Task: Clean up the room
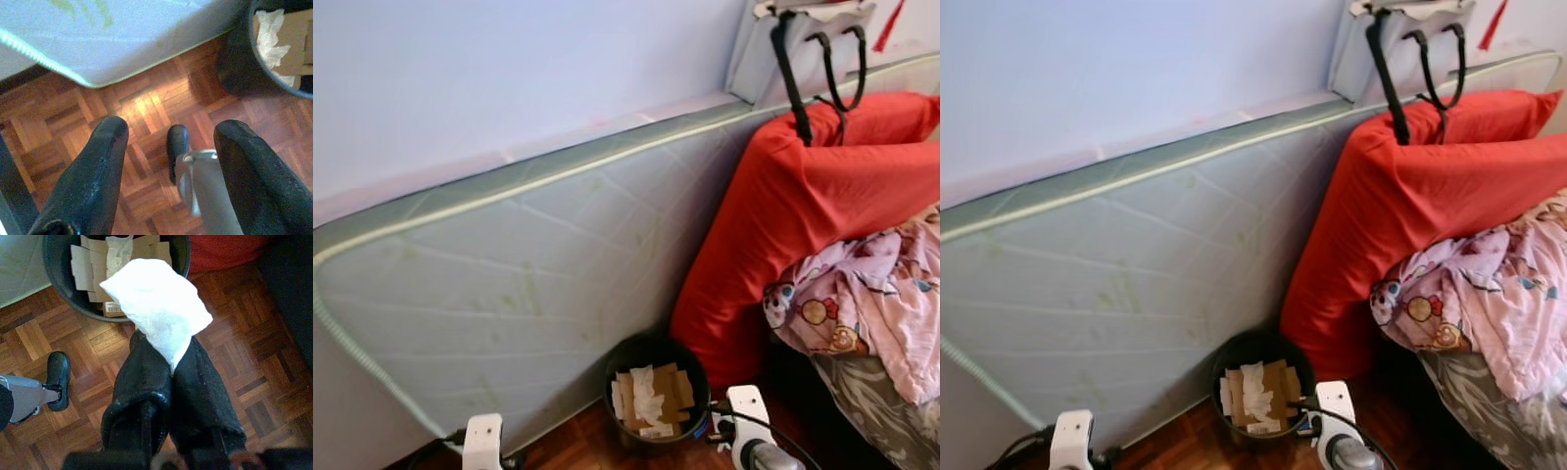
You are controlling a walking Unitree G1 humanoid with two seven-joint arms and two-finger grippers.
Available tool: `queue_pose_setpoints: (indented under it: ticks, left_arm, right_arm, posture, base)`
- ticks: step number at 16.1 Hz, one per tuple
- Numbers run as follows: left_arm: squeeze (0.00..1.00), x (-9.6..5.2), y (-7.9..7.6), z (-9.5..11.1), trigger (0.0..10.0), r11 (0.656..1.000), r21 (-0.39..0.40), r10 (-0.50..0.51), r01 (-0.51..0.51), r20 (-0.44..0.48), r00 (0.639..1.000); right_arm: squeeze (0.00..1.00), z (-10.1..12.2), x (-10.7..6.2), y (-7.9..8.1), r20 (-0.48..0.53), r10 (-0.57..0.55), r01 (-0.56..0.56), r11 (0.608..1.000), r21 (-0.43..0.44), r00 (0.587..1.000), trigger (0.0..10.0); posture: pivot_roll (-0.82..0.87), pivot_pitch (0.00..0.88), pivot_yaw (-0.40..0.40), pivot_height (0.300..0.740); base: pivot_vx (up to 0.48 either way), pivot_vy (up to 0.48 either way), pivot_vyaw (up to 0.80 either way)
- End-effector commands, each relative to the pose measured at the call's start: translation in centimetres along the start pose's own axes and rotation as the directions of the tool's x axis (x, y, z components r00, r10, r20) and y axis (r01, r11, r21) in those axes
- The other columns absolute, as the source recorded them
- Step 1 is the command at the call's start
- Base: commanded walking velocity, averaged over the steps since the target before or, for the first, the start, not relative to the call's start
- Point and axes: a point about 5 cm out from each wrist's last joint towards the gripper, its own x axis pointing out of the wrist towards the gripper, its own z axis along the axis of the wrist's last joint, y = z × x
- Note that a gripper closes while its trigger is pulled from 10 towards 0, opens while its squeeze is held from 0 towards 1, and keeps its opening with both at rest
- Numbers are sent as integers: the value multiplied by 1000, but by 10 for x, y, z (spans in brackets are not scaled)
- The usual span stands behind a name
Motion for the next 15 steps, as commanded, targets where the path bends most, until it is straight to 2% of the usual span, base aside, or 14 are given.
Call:
queue_pose_setpoints:
  ticks: [1, 3, 6, 7, 8, 10, 12, 15]
  left_arm:
    - [0, 0, 1, 1, 10000, 1000, 3, 1, -1, -5, 1000]
    - [0, 0, 1, 2, 10000, 1000, 2, 1, -1, -2, 1000]
    - [0, 0, 3, 4, 10000, 1000, -23, 18, -18, 8, 1000]
    - [0, 0, 3, 4, 10000, 999, -26, 19, -19, 8, 1000]
    - [0, 2, -9, 14, 10000, 1000, -8, -22, 23, 98, 995]
    - [0, 1, -13, 17, 10000, 998, 30, -50, 47, 124, 991]
    - [0, 0, -11, 15, 10000, 999, 20, -45, 43, 141, 989]
    - [0, -1, -8, 18, 10000, 999, -26, -33, 39, 192, 981]
  right_arm:
    - [0, 6, 1, -2, 7, 1, -1, 1000, 0, 1000, 10000]
    - [0, 7, 1, -3, 4, 14, -14, 1000, -3, 1000, 10000]
    - [0, 9, 1, -4, -8, 21, -21, 999, -37, 1000, 10000]
    - [0, 9, 1, -4, -8, 20, -20, 999, -35, 1000, 10000]
    - [0, 9, 1, -2, 12, 6, -6, 1000, 16, 1000, 10000]
    - [0, 6, 1, -1, 10, 4, -5, 999, 41, 1000, 10000]
    - [0, 3, 0, 0, 5, 25, -25, 1000, 9, 1000, 10000]
    - [0, -1, -1, -3, 9, 50, -50, 998, -31, 999, 10000]
  posture:
    - [22, 0, -44, 740]
    - [46, 0, -55, 740]
    - [72, 0, -61, 740]
    - [67, 0, -53, 740]
    - [46, 0, -30, 740]
    - [40, 0, -25, 740]
    - [62, 0, -45, 740]
    - [96, 0, -82, 740]
  base:
    - [266, 0, 0]
    - [266, 0, 0]
    - [268, 0, 744]
    - [262, 0, 0]
    - [270, 0, 0]
    - [268, 0, 0]
    - [0, 0, 0]
    - [0, 0, 794]
